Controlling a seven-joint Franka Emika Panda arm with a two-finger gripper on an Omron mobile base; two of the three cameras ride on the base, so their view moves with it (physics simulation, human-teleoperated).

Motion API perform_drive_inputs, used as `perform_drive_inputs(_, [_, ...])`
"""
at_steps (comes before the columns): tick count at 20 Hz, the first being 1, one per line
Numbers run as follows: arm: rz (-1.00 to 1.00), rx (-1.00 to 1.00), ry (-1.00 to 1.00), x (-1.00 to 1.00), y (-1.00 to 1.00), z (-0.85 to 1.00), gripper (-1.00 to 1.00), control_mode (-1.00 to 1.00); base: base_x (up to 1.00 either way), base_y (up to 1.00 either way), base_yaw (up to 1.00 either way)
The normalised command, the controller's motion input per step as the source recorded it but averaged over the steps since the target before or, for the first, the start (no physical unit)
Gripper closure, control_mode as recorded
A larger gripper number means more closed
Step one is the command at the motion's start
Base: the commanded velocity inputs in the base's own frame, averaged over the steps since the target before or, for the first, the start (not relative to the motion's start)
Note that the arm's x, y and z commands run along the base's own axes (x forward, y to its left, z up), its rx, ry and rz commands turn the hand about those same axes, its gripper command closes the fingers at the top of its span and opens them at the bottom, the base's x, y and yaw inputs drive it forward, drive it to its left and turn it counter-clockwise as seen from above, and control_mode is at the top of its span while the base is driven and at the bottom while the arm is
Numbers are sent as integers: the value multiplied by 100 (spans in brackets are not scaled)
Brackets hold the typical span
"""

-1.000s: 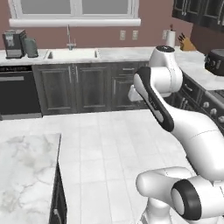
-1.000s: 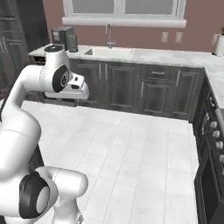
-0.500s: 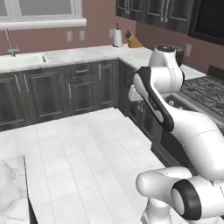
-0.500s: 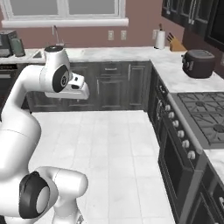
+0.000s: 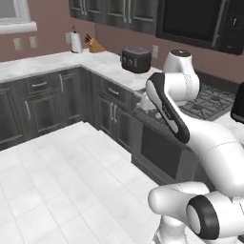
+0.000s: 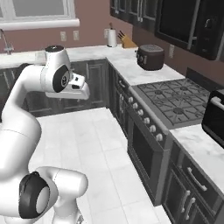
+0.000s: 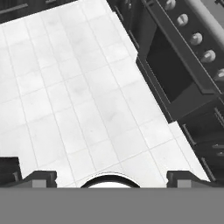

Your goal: Navigate to the fridge.

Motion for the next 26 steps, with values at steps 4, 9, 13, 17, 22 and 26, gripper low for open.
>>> perform_drive_inputs(4, [0, 0, 0, 0, 0, 0, -100, 100, 0, -19, -45])
perform_drive_inputs(9, [0, 0, 0, 0, 0, 0, -100, 100, 0, -20, -45])
perform_drive_inputs(13, [0, 0, 0, 0, 0, 0, -100, 100, 0, -26, -46])
perform_drive_inputs(17, [0, 0, 0, 0, 0, 0, -100, 100, -1, -31, -45])
perform_drive_inputs(22, [0, 0, 0, 0, 0, 0, -100, 100, -2, -33, -44])
perform_drive_inputs(26, [0, 0, 0, 0, 0, 0, -100, 100, -2, -31, -45])
